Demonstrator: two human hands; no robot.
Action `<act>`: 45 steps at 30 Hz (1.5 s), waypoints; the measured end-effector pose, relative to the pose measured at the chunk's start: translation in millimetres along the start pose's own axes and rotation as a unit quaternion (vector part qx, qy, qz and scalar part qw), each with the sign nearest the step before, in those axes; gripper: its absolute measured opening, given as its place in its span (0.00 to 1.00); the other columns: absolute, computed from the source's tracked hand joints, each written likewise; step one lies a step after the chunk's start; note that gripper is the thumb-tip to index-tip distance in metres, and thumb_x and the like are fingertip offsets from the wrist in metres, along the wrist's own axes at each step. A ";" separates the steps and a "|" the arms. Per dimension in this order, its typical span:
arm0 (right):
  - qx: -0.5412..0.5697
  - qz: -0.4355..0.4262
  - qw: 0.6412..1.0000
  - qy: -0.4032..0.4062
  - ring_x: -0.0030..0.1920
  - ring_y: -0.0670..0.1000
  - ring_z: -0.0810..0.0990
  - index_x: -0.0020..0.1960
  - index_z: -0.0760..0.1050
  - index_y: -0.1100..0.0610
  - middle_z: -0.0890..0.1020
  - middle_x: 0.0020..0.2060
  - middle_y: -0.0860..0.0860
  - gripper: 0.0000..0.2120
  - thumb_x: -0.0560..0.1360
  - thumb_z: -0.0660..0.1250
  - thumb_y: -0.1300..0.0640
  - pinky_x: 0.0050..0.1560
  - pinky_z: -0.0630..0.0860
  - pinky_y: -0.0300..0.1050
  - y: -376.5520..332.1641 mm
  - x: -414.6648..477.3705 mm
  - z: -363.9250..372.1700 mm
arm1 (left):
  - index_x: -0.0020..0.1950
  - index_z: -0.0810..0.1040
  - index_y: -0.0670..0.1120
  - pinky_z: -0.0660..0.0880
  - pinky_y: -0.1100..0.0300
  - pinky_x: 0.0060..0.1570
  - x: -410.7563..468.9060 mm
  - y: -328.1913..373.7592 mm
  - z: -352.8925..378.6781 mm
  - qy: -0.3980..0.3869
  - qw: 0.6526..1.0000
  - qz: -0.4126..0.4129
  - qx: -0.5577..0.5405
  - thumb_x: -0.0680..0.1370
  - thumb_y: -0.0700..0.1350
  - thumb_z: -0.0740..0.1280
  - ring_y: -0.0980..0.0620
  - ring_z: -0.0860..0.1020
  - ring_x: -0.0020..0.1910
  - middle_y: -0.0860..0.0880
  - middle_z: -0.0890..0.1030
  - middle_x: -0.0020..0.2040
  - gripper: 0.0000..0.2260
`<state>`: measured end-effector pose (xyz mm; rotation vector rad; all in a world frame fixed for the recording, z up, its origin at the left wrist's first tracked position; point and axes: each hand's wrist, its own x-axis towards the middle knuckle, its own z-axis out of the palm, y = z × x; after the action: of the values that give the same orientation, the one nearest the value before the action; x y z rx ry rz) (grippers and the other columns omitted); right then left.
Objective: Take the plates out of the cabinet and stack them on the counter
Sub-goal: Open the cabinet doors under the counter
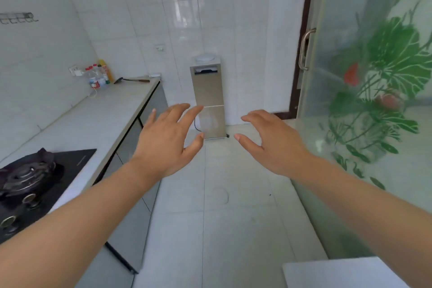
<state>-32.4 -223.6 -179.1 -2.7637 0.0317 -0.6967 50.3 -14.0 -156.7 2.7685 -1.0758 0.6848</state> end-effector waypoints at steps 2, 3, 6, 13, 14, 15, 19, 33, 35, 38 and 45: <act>0.012 0.015 0.999 -0.026 0.63 0.52 0.71 0.66 0.68 0.53 0.72 0.64 0.48 0.23 0.77 0.56 0.41 0.57 0.71 0.49 1.8 -9.6 17.8 | 0.73 0.62 0.51 0.63 0.37 0.67 -12.8 -1.1 16.3 -0.019 1.000 -0.009 -0.013 0.74 0.61 0.48 0.44 0.68 0.68 0.46 0.70 0.69 0.29; 0.013 0.021 0.999 -0.043 0.63 0.52 0.71 0.66 0.68 0.53 0.72 0.64 0.49 0.23 0.77 0.56 0.41 0.58 0.71 0.49 2.1 -13.7 26.0 | 0.73 0.62 0.51 0.63 0.37 0.66 -19.1 -1.5 23.5 -0.030 0.999 -0.018 -0.021 0.74 0.61 0.48 0.44 0.69 0.68 0.46 0.70 0.69 0.29; 0.019 0.033 0.995 -0.088 0.62 0.52 0.72 0.67 0.67 0.54 0.71 0.65 0.48 0.24 0.77 0.56 0.41 0.58 0.71 0.50 2.4 -24.5 49.9 | 0.73 0.61 0.51 0.62 0.37 0.67 -38.7 -5.5 42.9 -0.057 0.996 -0.052 -0.052 0.74 0.61 0.48 0.44 0.68 0.68 0.46 0.69 0.70 0.29; 0.066 0.060 0.981 -0.170 0.59 0.49 0.74 0.65 0.69 0.51 0.75 0.62 0.46 0.22 0.77 0.55 0.41 0.56 0.70 0.46 -4.2 -25.4 106.0 | 0.72 0.61 0.51 0.66 0.39 0.65 -75.9 -28.7 93.8 -0.127 0.977 -0.122 -0.117 0.75 0.61 0.48 0.44 0.74 0.61 0.48 0.70 0.69 0.28; 0.075 0.064 0.979 -0.180 0.58 0.49 0.75 0.65 0.69 0.51 0.76 0.60 0.46 0.21 0.77 0.56 0.41 0.56 0.71 0.46 -5.7 -22.4 115.3 | 0.72 0.62 0.51 0.67 0.40 0.64 -79.9 -32.1 103.6 -0.136 0.974 -0.132 -0.127 0.75 0.61 0.48 0.44 0.74 0.60 0.48 0.71 0.68 0.28; 0.079 0.066 0.976 -0.190 0.58 0.49 0.75 0.64 0.70 0.51 0.77 0.59 0.46 0.21 0.77 0.56 0.42 0.55 0.72 0.46 -7.0 -18.7 125.2 | 0.72 0.62 0.50 0.67 0.40 0.63 -82.9 -35.6 113.8 -0.144 0.970 -0.143 -0.137 0.75 0.62 0.48 0.44 0.74 0.60 0.48 0.71 0.68 0.29; 0.073 0.062 0.966 -0.239 0.56 0.49 0.76 0.65 0.69 0.52 0.76 0.61 0.47 0.22 0.77 0.56 0.41 0.56 0.72 0.48 -9.7 6.0 164.7 | 0.72 0.63 0.50 0.67 0.45 0.65 -78.8 -54.8 151.0 -0.184 0.949 -0.196 -0.162 0.78 0.59 0.53 0.45 0.74 0.61 0.49 0.70 0.70 0.25; 0.033 0.089 0.958 -0.270 0.60 0.49 0.73 0.68 0.66 0.52 0.72 0.65 0.46 0.23 0.77 0.56 0.42 0.58 0.68 0.45 7.4 146.8 239.1 | 0.71 0.64 0.51 0.67 0.45 0.64 63.2 -155.7 237.3 -0.209 0.922 -0.211 -0.248 0.78 0.57 0.55 0.46 0.76 0.57 0.53 0.69 0.70 0.23; 0.030 0.091 0.954 -0.284 0.58 0.49 0.73 0.69 0.65 0.51 0.71 0.66 0.46 0.23 0.78 0.56 0.42 0.57 0.67 0.44 12.0 163.1 247.6 | 0.71 0.64 0.52 0.67 0.45 0.65 79.1 -167.1 244.2 -0.208 0.923 -0.207 -0.249 0.78 0.57 0.55 0.47 0.75 0.58 0.53 0.69 0.70 0.23; 0.029 0.079 0.948 -0.306 0.59 0.48 0.73 0.69 0.64 0.51 0.70 0.67 0.45 0.23 0.78 0.56 0.42 0.57 0.67 0.43 17.3 189.8 264.4 | 0.71 0.63 0.52 0.67 0.46 0.65 100.4 -185.8 257.2 -0.206 0.922 -0.211 -0.252 0.78 0.57 0.56 0.49 0.74 0.60 0.54 0.68 0.70 0.22; 0.051 0.068 0.952 -0.295 0.59 0.48 0.73 0.69 0.65 0.51 0.70 0.66 0.45 0.23 0.78 0.56 0.42 0.58 0.69 0.44 52.2 291.7 323.0 | 0.70 0.65 0.52 0.65 0.61 0.56 177.5 -235.4 304.3 -0.172 0.931 -0.208 -0.246 0.78 0.56 0.57 0.53 0.72 0.62 0.55 0.69 0.70 0.21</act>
<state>378.5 -212.0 -331.1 -2.7194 0.0564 0.1715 435.2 -21.9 -333.6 2.5692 -0.5513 -0.1185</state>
